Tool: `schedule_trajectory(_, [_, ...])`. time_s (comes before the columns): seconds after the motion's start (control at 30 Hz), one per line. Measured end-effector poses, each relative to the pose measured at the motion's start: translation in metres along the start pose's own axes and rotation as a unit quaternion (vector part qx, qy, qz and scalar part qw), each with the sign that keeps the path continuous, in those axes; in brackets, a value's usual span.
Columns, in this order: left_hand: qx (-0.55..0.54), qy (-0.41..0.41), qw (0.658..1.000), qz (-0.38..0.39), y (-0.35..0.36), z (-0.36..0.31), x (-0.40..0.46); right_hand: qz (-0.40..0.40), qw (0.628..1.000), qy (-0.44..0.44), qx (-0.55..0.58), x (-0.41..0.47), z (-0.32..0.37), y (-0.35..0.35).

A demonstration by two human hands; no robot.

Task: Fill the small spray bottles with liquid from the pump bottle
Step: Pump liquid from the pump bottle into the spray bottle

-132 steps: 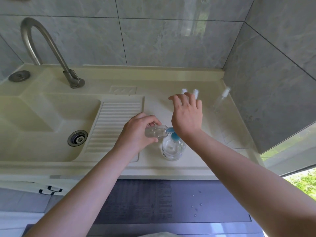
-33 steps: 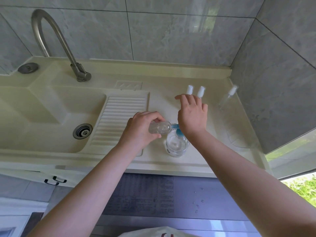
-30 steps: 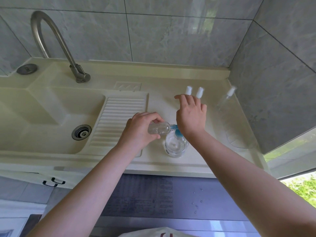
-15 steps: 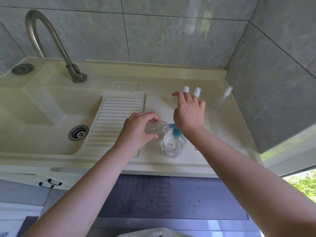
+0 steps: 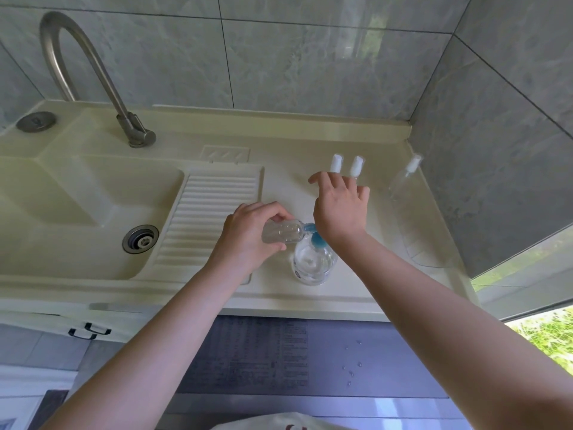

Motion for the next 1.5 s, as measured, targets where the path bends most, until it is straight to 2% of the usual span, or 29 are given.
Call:
schedule_trajectory(0.13, [0.008,0.002,1.000,0.004,0.000,0.000,0.000,0.012,1.000,0.005,0.012,0.001,0.001,0.005])
schedule_trajectory(0.3, [0.000,0.002,1.000,0.004,-0.001,0.001,-0.001,-0.018,1.000,0.004,-0.008,0.002,-0.002,-0.004])
schedule_trajectory(0.47, [-0.005,0.002,1.000,0.008,0.001,0.000,0.000,0.009,1.000,0.004,0.002,-0.003,0.002,0.005])
schedule_trajectory(0.63, [-0.009,0.000,1.000,0.007,-0.001,0.000,0.000,-0.027,1.000,0.009,-0.012,0.003,0.000,-0.006])
schedule_trajectory(0.83, [-0.003,-0.003,1.000,0.011,-0.001,0.001,0.000,0.005,1.000,0.006,-0.008,-0.001,0.000,0.005])
schedule_trajectory(1.0, [-0.004,-0.005,1.000,0.008,-0.002,0.000,0.000,-0.033,0.999,-0.001,-0.031,0.004,0.000,-0.011])
schedule_trajectory(1.17, [0.000,-0.006,1.000,0.018,-0.001,-0.001,0.001,0.011,1.000,0.002,-0.013,-0.003,-0.001,0.003])
schedule_trajectory(1.37, [-0.006,-0.004,1.000,0.015,-0.003,-0.004,0.000,-0.028,0.999,0.000,-0.035,0.003,0.002,-0.012])
schedule_trajectory(1.5, [-0.008,-0.005,1.000,0.017,-0.001,-0.004,0.001,0.007,0.999,0.002,-0.032,-0.001,0.001,-0.003])
Point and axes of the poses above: each hand's wrist, its own x-axis towards the middle knuckle, its own y-axis out of the palm, z = x × y, the point moved 5 cm from there along x, towards the middle knuckle, and after that the axes turned 5 degrees about z, right-handed, at the moved point
